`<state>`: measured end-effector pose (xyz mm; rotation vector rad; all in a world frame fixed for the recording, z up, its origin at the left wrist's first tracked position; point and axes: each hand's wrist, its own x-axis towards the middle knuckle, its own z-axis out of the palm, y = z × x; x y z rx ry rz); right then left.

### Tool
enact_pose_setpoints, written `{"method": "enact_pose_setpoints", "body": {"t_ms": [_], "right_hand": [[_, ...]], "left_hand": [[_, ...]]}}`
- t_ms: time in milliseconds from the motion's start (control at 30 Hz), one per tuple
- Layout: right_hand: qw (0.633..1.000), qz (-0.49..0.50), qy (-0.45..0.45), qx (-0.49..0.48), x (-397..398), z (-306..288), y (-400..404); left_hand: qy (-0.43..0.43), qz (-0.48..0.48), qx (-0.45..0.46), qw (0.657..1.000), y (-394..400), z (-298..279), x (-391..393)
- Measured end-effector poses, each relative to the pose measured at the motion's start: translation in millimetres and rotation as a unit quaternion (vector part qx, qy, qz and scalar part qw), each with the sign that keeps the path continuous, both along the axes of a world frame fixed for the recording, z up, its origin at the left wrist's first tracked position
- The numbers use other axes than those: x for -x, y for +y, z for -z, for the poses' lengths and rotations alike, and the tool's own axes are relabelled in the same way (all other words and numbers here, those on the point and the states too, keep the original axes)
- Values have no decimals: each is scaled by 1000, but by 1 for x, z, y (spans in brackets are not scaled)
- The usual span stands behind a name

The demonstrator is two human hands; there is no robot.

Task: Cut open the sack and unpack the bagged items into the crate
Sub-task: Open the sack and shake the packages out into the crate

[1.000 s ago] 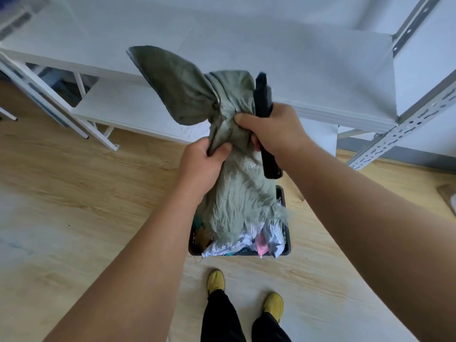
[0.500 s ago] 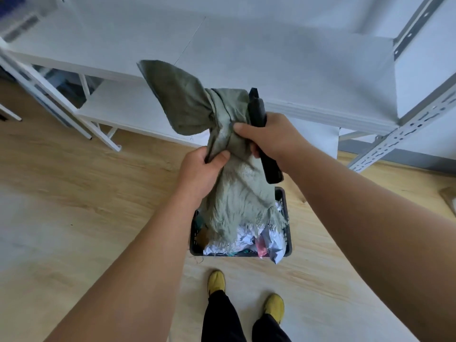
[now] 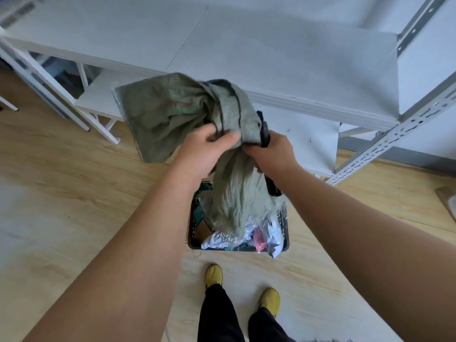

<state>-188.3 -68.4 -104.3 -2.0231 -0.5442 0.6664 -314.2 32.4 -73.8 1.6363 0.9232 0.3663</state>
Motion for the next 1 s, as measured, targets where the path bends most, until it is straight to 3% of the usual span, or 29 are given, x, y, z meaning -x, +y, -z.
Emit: {"method": "enact_pose_setpoints", "body": {"t_ms": [67,167,267,400,667,867,1000], "right_hand": [[1000,4,14,-3,-12,-7,-1],[1000,-28,7,-5,-14,-16,-1],[998,-54,-26,-32,-10,-25,4],[996,-54,-27,-65,-14,-34,7],[991,-61,-1,-118,-20,-56,19],[980,-70,21,-186,-15,-68,25],[976,-75,-14,-202,-16,-73,32]], "left_hand": [[80,35,-88,992,7,11,9],[189,88,-104,973,-1,37,13],[138,54,-104,984,-9,44,2],[99,-31,-168,980,-4,37,-9],[29,-76,-175,981,2,18,-20],[-28,-124,-244,962,-5,4,-11],[-42,-131,-258,956,-2,-4,-13]]}}
